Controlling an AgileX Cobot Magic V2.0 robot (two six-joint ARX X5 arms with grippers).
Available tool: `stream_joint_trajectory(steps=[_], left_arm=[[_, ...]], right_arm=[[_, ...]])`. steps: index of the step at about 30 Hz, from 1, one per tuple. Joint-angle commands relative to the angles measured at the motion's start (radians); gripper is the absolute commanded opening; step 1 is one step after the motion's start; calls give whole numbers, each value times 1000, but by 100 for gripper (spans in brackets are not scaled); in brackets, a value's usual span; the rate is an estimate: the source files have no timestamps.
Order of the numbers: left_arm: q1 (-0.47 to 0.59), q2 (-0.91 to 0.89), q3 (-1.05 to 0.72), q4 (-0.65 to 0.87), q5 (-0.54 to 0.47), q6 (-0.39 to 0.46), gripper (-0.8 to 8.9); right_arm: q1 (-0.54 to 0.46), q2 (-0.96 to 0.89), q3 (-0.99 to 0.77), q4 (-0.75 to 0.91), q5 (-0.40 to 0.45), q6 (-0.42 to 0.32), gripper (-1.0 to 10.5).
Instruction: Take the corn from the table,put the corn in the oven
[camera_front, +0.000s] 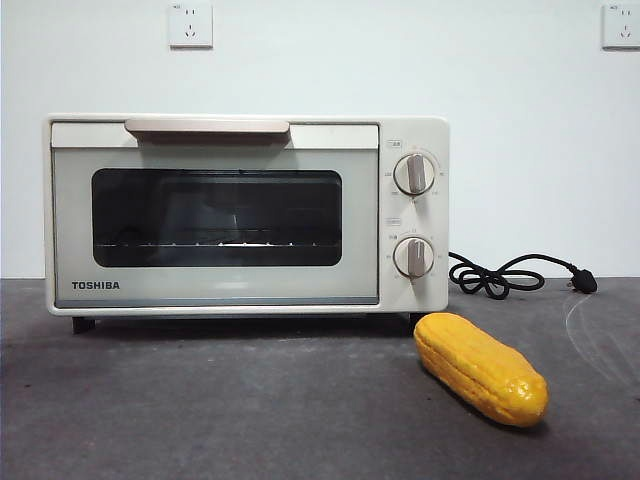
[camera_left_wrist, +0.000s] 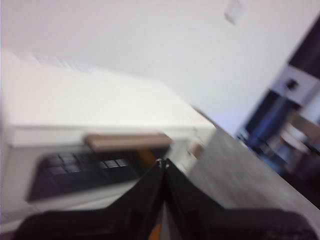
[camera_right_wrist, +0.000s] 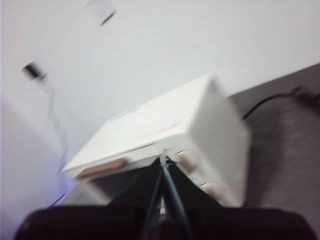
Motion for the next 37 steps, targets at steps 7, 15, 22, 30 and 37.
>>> stream_joint_trajectory(steps=[7,15,22,30,37], left_arm=[[-46,402,401,-563,-35,375,-5],[-174,586,621,-759,-267,453,-6],[-291,599,634,-674,-275,418,-6],[-327,600,634,-657,-278,397,-6],[-327,600,634,-668,-304,397,-6]], right_arm=[[1,291,377,-340,-232,-262,2],[75,475,593,-694,-186,-499,13],[283,621,607,-738,26,-515,137],[512,802,607,-734,266,-505,289],[627,975,607,-736,372,-496,451]])
